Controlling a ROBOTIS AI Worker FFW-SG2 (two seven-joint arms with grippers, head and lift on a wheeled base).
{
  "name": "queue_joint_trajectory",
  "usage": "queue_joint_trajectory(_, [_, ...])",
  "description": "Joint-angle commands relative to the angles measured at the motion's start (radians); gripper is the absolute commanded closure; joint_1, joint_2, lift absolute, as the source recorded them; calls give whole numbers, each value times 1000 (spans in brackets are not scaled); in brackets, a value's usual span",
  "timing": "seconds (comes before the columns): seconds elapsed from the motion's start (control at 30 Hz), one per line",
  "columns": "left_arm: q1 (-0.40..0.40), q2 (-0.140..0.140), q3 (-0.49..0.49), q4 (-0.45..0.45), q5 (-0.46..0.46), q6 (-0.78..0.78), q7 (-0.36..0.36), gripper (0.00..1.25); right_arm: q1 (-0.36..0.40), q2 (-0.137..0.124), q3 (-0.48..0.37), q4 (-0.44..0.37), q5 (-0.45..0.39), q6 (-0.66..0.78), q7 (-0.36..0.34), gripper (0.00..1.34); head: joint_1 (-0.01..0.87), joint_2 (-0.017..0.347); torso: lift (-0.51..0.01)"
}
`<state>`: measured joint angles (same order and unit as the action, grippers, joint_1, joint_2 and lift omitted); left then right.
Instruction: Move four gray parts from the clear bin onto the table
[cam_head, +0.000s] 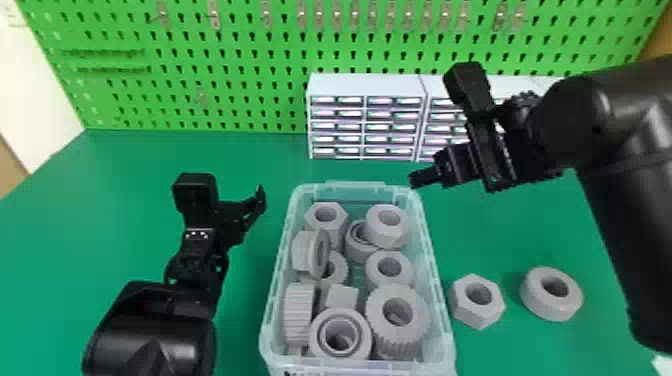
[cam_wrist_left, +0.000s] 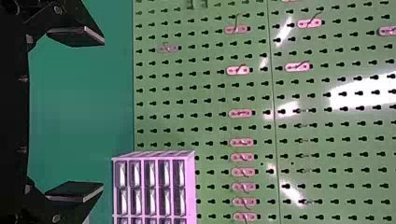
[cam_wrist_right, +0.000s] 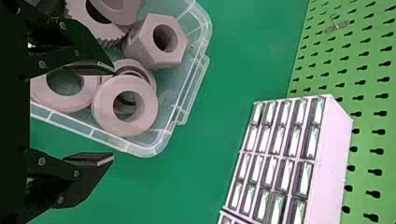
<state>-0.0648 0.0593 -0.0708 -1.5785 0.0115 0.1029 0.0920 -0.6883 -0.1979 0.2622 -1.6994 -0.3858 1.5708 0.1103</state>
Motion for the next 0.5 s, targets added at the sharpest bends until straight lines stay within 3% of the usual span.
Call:
queue_joint_trajectory(0.0, [0, 2, -1, 0, -1, 0, 0, 180, -5, 3, 0, -20, -15, 1, 0, 588, 693, 72, -52])
queue_joint_trajectory(0.47, [0, 5, -1, 0, -1, 1, 0, 180, -37, 12, 46, -28, -82, 1, 0, 588, 693, 72, -52])
